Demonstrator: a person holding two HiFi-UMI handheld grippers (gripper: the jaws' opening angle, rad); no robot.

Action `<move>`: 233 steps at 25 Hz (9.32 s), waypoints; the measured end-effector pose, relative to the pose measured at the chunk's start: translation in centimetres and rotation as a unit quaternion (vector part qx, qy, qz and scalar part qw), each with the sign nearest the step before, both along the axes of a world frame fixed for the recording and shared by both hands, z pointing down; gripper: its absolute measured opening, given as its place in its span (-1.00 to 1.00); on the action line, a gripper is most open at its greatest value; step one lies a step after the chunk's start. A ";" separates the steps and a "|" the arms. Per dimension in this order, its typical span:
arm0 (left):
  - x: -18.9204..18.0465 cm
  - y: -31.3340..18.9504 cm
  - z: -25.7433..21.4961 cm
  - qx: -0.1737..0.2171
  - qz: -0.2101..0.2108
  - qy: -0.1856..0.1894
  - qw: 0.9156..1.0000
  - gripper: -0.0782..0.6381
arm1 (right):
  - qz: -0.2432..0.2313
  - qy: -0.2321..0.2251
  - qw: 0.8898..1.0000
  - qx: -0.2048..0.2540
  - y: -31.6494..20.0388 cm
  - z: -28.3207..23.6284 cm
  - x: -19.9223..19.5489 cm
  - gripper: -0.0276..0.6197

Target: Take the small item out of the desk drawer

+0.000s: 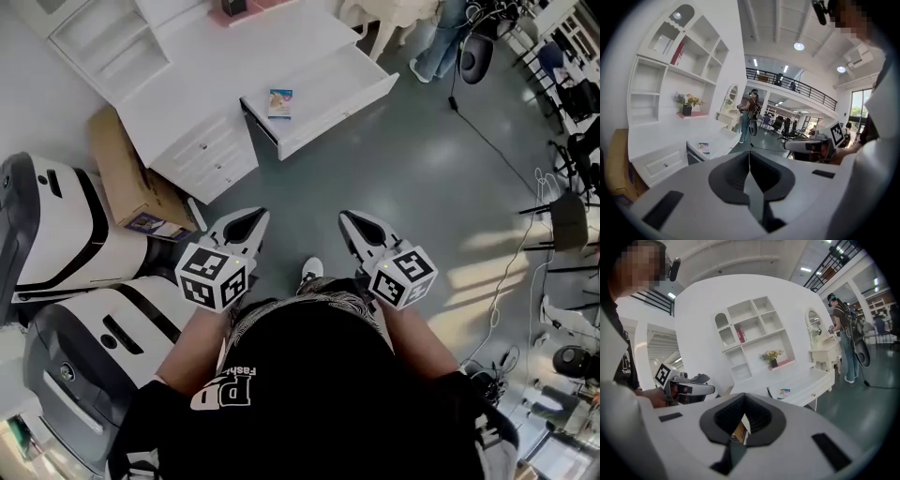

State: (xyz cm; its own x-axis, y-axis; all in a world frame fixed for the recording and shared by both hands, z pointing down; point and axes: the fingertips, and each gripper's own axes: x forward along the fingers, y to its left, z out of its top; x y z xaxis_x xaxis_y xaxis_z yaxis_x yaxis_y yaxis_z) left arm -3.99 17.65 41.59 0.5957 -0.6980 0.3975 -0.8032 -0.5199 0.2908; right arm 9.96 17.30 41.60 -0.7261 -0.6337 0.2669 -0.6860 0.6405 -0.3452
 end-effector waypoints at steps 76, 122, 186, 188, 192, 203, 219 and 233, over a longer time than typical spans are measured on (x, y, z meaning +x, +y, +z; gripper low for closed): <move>-10.9 -37.4 4.8 -0.044 0.025 -0.028 0.998 -0.73 | -0.024 0.086 0.994 -0.059 -36.6 4.2 -12.6 -0.89; -3.0 -50.1 29.4 -0.269 -0.144 -0.180 0.935 -0.18 | -0.184 0.091 0.969 -0.137 -50.3 12.5 1.0 -0.89; 2.8 -51.2 28.9 -0.339 -0.030 -0.172 0.924 0.38 | -0.124 0.062 0.982 -0.127 -52.4 11.0 2.1 -0.89; 2.8 -51.3 27.2 -0.323 -0.026 -0.163 0.932 0.38 | -0.118 0.061 0.984 -0.120 -52.2 10.4 1.7 -0.89; 2.8 -51.4 24.0 -0.291 -0.017 -0.145 0.946 0.38 | -0.109 0.060 0.987 -0.103 -51.5 8.8 0.9 -0.89; 3.0 -50.4 13.1 -0.179 0.010 -0.008 0.984 0.38 | -0.080 0.050 0.994 -0.060 -49.8 4.4 -1.2 -0.89; -1.2 -46.6 1.0 -0.059 0.004 0.113 0.992 0.38 | -0.077 0.014 0.997 0.023 -46.1 -3.1 -6.6 -0.89; -4.4 -44.5 -3.2 -0.017 0.008 0.155 0.988 0.38 | -0.072 0.018 0.995 0.066 -43.9 -5.4 -9.7 -0.89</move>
